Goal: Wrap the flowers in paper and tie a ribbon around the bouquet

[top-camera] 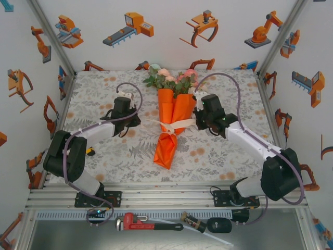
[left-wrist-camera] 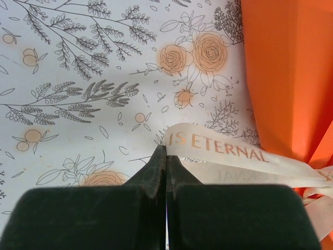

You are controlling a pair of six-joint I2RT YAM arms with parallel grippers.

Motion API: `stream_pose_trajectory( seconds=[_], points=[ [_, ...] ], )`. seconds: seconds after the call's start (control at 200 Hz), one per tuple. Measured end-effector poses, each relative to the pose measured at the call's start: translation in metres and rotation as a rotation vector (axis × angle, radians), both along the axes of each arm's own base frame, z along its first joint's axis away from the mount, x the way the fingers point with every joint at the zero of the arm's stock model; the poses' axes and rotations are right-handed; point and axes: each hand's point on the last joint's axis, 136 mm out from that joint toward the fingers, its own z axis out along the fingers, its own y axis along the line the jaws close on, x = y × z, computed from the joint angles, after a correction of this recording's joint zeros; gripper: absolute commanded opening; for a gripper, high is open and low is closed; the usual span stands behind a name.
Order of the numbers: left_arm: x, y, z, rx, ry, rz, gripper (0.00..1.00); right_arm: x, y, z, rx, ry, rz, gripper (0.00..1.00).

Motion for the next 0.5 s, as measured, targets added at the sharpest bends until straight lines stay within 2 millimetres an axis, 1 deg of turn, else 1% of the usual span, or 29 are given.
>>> stream_pose_trajectory(
  seconds=[0.09, 0.165, 0.26, 0.355, 0.501],
  points=[
    [-0.001, -0.004, 0.001, -0.016, -0.001, -0.018, 0.0, -0.006, 0.012, -0.005, 0.064, 0.035, 0.037, 0.0],
    [-0.001, -0.004, 0.002, -0.017, -0.002, -0.021, 0.0, -0.007, 0.013, -0.013, 0.085, 0.07, 0.012, 0.0],
    [-0.001, 0.0, -0.001, -0.009, -0.001, -0.009, 0.0, -0.005, 0.003, -0.023, 0.091, 0.109, -0.087, 0.0],
    [-0.003, 0.01, -0.005, -0.002, 0.006, 0.012, 0.0, -0.008, -0.007, -0.037, 0.112, 0.154, -0.168, 0.0],
    [-0.004, 0.024, -0.008, 0.008, 0.012, 0.045, 0.0, -0.025, -0.02, -0.069, 0.118, 0.246, -0.255, 0.0]
  ],
)
